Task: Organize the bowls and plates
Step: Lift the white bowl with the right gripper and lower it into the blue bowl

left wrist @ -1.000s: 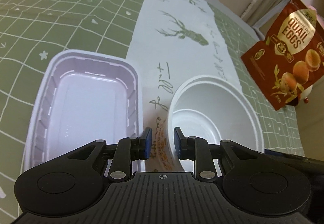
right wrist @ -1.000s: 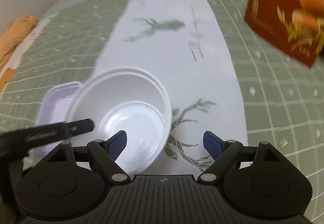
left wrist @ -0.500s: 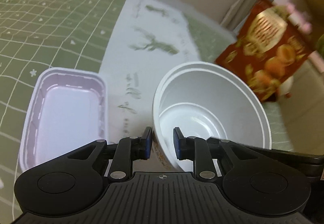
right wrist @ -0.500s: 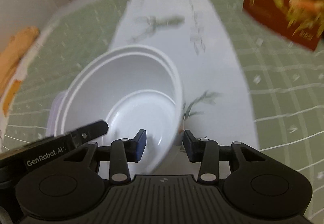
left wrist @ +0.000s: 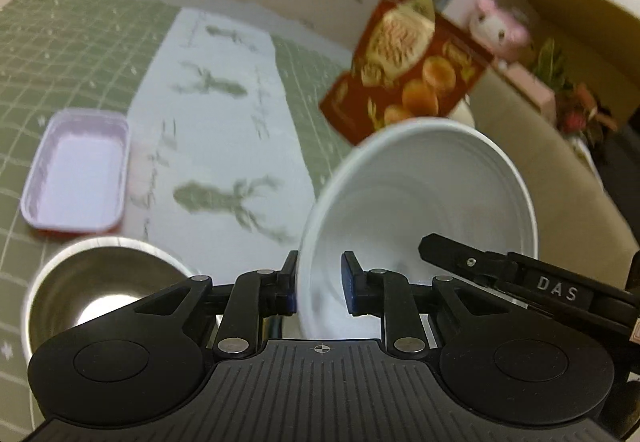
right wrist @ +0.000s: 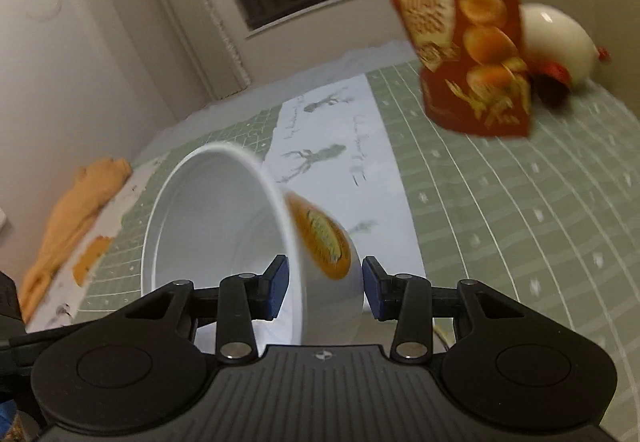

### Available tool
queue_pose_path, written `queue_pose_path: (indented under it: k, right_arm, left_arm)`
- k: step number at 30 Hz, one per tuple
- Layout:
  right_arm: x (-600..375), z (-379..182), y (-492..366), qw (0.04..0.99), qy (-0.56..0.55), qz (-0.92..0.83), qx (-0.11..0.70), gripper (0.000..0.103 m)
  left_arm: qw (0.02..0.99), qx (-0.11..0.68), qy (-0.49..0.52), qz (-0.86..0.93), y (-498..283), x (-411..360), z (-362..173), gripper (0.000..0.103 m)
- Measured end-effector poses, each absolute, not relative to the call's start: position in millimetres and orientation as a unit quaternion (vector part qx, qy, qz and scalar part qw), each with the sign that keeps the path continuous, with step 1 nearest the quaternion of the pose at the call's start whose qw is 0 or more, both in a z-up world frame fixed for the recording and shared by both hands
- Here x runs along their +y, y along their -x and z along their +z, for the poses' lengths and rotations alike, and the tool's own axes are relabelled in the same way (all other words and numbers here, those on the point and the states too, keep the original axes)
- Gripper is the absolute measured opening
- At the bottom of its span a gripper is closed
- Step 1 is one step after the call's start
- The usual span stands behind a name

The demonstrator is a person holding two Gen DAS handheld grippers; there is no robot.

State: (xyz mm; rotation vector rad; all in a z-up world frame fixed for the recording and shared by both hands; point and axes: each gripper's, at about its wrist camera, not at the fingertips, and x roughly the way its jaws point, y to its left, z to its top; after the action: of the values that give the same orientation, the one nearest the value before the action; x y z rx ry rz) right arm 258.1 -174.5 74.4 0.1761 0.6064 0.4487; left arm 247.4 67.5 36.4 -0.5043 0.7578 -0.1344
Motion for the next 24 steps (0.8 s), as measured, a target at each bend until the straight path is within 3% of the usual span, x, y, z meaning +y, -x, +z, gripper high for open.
queue_pose_path:
  k: [8, 24]
  right_arm:
    - [-200, 35, -252, 0.923, -0.100, 0.181, 0.324, 0.040]
    - [-203, 12, -269, 0.916, -0.098, 0.160, 0.353, 0.040]
  left_arm:
    - [0.887, 0.402, 0.218, -0.064, -247, 42, 26, 0.023]
    - [0.868, 0.446, 0.215, -0.039, -257, 45, 2, 0.021]
